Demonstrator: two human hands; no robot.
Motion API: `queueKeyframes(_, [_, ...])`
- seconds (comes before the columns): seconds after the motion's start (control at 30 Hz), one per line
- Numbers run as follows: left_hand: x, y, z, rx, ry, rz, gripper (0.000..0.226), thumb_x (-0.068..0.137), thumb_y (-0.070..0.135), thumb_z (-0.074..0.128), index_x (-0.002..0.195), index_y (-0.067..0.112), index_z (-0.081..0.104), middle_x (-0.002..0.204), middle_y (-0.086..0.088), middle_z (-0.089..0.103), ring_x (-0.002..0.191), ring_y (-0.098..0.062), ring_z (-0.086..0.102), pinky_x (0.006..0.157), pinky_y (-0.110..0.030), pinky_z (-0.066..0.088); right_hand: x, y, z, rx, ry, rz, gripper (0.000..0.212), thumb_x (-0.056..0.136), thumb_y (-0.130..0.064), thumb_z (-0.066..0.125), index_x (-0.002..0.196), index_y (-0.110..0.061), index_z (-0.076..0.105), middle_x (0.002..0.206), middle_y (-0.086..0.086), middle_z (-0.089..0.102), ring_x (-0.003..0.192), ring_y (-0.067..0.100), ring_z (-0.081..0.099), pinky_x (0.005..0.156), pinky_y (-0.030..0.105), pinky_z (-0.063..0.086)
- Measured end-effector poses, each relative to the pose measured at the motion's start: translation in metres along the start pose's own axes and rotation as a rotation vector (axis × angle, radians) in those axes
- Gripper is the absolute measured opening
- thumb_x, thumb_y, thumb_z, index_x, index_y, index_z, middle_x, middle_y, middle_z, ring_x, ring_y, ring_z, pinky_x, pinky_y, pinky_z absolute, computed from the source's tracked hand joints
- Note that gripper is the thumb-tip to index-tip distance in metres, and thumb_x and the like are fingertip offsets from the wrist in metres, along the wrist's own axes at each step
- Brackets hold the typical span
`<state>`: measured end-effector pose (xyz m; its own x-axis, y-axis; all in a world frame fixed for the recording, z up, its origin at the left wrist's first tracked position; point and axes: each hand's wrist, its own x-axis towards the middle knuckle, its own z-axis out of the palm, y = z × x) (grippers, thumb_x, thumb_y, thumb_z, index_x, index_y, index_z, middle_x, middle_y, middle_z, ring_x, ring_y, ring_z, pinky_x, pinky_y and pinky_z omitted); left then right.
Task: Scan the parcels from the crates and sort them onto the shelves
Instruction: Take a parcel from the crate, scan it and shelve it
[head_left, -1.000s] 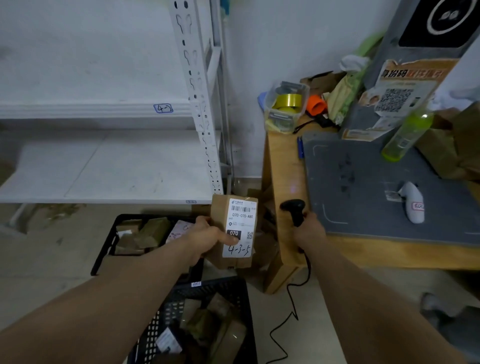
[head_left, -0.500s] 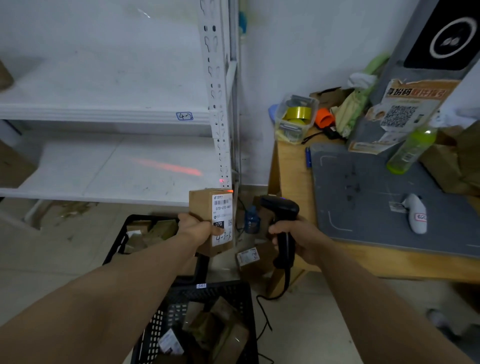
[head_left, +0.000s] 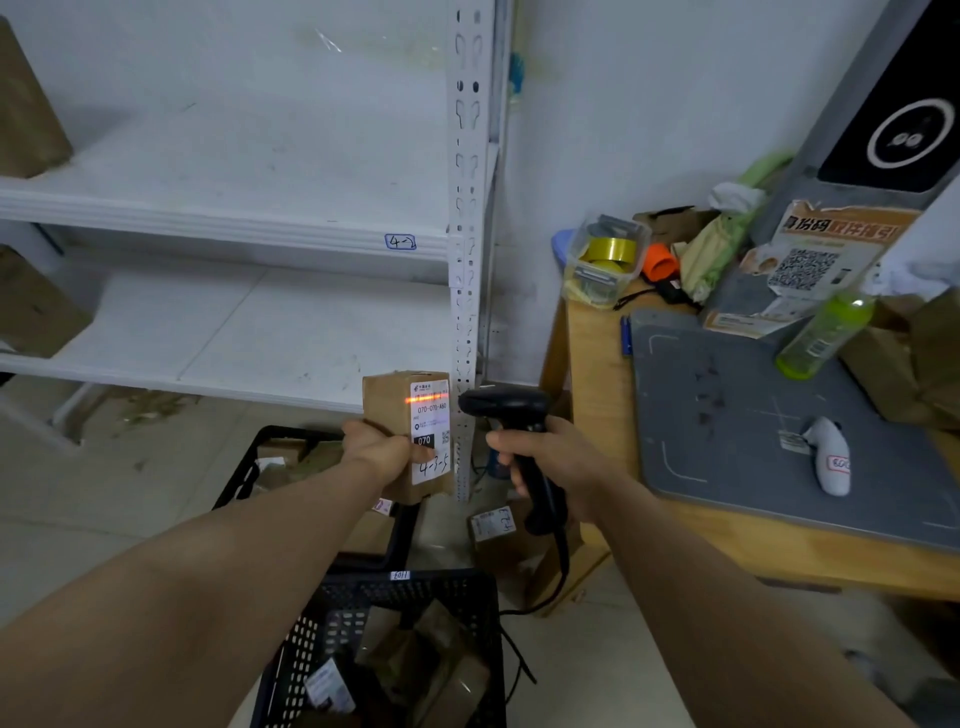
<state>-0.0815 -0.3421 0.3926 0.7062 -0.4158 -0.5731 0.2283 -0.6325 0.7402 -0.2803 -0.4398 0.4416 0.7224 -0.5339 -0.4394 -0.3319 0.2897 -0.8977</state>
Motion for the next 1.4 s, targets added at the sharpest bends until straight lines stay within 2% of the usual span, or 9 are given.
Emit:
queueKeyframes(0.5, [0.014, -0.01, -0.009, 0.02, -0.018, 0.002, 0.082, 0.066, 0.006, 0.092, 0.116, 0.016, 0.028, 0.13, -0.014, 0.058, 0.124, -0.036, 0.056, 0.108, -0.055, 0.046, 0.007, 0.004, -0.002, 0.023, 0.036, 0.057, 0.017, 0.09, -0.02, 0.072, 0.101, -0.008, 0.066, 0.075, 0.002, 0.063, 0.061, 0.014, 0.056, 0.061, 0.027, 0.05])
queueKeyframes(0.57, [0.017, -0.011, -0.006, 0.009, -0.04, 0.001, 0.081, 0.066, 0.005, 0.092, 0.117, 0.014, 0.03, 0.129, -0.011, 0.059, 0.123, -0.034, 0.056, 0.108, -0.052, 0.046, 0.01, 0.011, -0.012, 0.031, 0.093, 0.071, 0.022, 0.09, -0.016, 0.071, 0.11, -0.01, 0.065, 0.078, 0.003, 0.064, 0.064, 0.015, 0.058, 0.063, 0.029, 0.051])
queueKeyframes(0.67, [0.021, -0.013, 0.004, -0.005, -0.095, -0.001, 0.082, 0.063, 0.006, 0.093, 0.125, 0.006, 0.037, 0.125, -0.007, 0.062, 0.119, -0.031, 0.059, 0.106, -0.052, 0.047, 0.023, 0.031, -0.039, -0.059, 0.297, 0.161, 0.028, 0.087, -0.007, 0.069, 0.114, -0.012, 0.062, 0.091, 0.01, 0.066, 0.076, 0.022, 0.061, 0.069, 0.035, 0.053])
queueKeyframes(0.83, [0.022, -0.014, 0.028, 0.055, -0.245, -0.028, 0.091, 0.055, 0.02, 0.096, 0.13, 0.018, 0.046, 0.12, -0.002, 0.068, 0.115, -0.029, 0.062, 0.101, -0.056, 0.051, 0.043, 0.076, -0.096, -0.362, 0.597, 0.364, 0.027, 0.09, -0.007, 0.065, 0.116, -0.006, 0.057, 0.095, 0.013, 0.058, 0.09, 0.03, 0.059, 0.079, 0.043, 0.053])
queueKeyframes(0.97, [0.024, -0.011, 0.046, 0.081, -0.334, -0.014, 0.092, 0.053, 0.024, 0.097, 0.126, 0.024, 0.042, 0.12, 0.001, 0.067, 0.118, -0.028, 0.059, 0.103, -0.053, 0.049, 0.054, 0.095, -0.12, -0.499, 0.629, 0.432, 0.043, 0.089, -0.009, 0.067, 0.13, -0.004, 0.053, 0.112, 0.017, 0.061, 0.104, 0.034, 0.061, 0.09, 0.047, 0.056])
queueKeyframes(1.07, [0.025, -0.009, 0.06, 0.067, -0.402, -0.023, 0.092, 0.059, 0.018, 0.095, 0.132, 0.024, 0.039, 0.124, -0.001, 0.065, 0.121, -0.03, 0.057, 0.101, -0.052, 0.048, 0.066, 0.097, -0.124, -0.559, 0.614, 0.421, 0.031, 0.092, -0.006, 0.062, 0.122, 0.0, 0.059, 0.106, 0.017, 0.06, 0.101, 0.033, 0.061, 0.09, 0.045, 0.055])
queueKeyframes(1.23, [0.042, -0.014, 0.07, 0.077, -0.481, -0.025, 0.126, 0.023, 0.041, 0.102, 0.136, 0.028, 0.046, 0.123, 0.002, 0.07, 0.117, -0.028, 0.061, 0.099, -0.056, 0.051, 0.08, 0.103, -0.122, -0.577, 0.6, 0.415, 0.029, 0.095, -0.008, 0.056, 0.123, -0.004, 0.055, 0.099, 0.012, 0.056, 0.091, 0.028, 0.055, 0.076, 0.039, 0.048])
queueKeyframes(1.33, [0.05, -0.019, 0.072, 0.063, -0.499, -0.019, 0.133, 0.018, 0.042, 0.102, 0.139, 0.029, 0.047, 0.121, 0.004, 0.071, 0.118, -0.028, 0.062, 0.099, -0.056, 0.051, 0.082, 0.109, -0.123, -0.568, 0.611, 0.438, 0.026, 0.097, -0.014, 0.06, 0.12, -0.002, 0.056, 0.089, 0.008, 0.054, 0.089, 0.027, 0.055, 0.073, 0.037, 0.045])
queueKeyframes(1.4, [0.049, -0.018, 0.071, 0.059, -0.498, -0.016, 0.135, 0.016, 0.043, 0.101, 0.139, 0.029, 0.047, 0.122, 0.004, 0.071, 0.119, -0.028, 0.061, 0.1, -0.057, 0.05, 0.082, 0.108, -0.124, -0.578, 0.626, 0.432, 0.03, 0.096, -0.017, 0.063, 0.121, -0.002, 0.056, 0.092, 0.01, 0.056, 0.089, 0.028, 0.057, 0.073, 0.037, 0.047])
